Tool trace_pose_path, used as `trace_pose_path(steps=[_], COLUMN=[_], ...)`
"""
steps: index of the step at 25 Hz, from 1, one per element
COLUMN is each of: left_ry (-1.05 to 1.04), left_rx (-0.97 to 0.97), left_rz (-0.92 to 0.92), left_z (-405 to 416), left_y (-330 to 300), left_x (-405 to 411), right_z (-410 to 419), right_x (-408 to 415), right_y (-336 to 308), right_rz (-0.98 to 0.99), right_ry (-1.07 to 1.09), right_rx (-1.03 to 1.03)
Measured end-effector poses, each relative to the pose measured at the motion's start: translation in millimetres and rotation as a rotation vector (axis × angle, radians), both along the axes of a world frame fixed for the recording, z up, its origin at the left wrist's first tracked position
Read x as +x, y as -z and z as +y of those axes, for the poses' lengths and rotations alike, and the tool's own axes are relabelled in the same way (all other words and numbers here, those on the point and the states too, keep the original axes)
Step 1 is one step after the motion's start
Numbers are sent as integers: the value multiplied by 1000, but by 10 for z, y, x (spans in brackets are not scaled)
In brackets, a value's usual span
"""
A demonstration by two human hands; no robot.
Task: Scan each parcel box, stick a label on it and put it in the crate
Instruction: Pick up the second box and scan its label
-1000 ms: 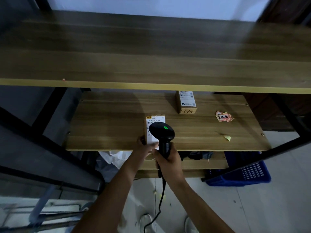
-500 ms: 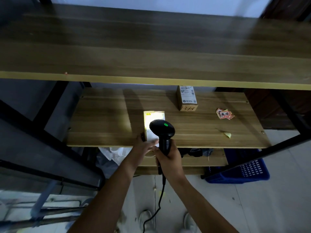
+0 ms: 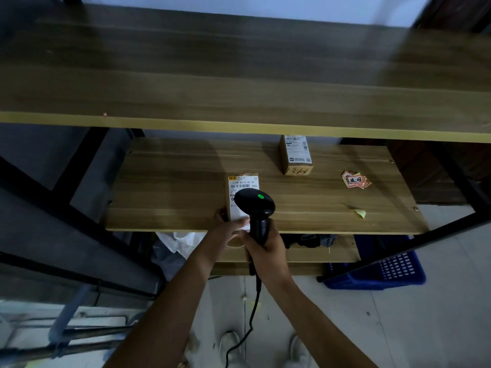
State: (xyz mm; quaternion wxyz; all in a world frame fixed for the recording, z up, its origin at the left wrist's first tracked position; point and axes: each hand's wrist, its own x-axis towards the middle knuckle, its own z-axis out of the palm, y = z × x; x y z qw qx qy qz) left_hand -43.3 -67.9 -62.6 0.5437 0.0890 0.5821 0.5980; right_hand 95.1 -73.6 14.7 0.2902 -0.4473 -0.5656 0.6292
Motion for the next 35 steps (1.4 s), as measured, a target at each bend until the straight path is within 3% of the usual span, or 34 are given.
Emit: trace_pose_path(steps=[7,10,12,16,18,23,30,35], left_ry=[-85,-156,-237,-352,-389,-465,-459,-464], left_rx=[1,-37,-76,-40,-19,-40,-6,13], left_rz=[-57,17,73,51,58,68,57,49], left_z=[-274,-497,-688,-1151,-1346,-1607,-1668,-1590], left_y=[-19,-19,-25,-25,9,42,60,27], left_x=[-312,-532,-679,-985,-1086,-1151,-1233,-1222], right_z=[263,402,457,488,475,387,387,425], right_x=[-262,-619,-924,-1690,-2060,-2582,-2833,-2838], right_y=[-30,26,134,377,516,828,986,1033], right_rz=[-42,-58,-35,27,-3,-87,-128,-291], right_ry=[-102,-147,-164,-184,-207,-207,-222,-256], right_rx=[16,-3,-101,-500,-577,-410,-399,-131])
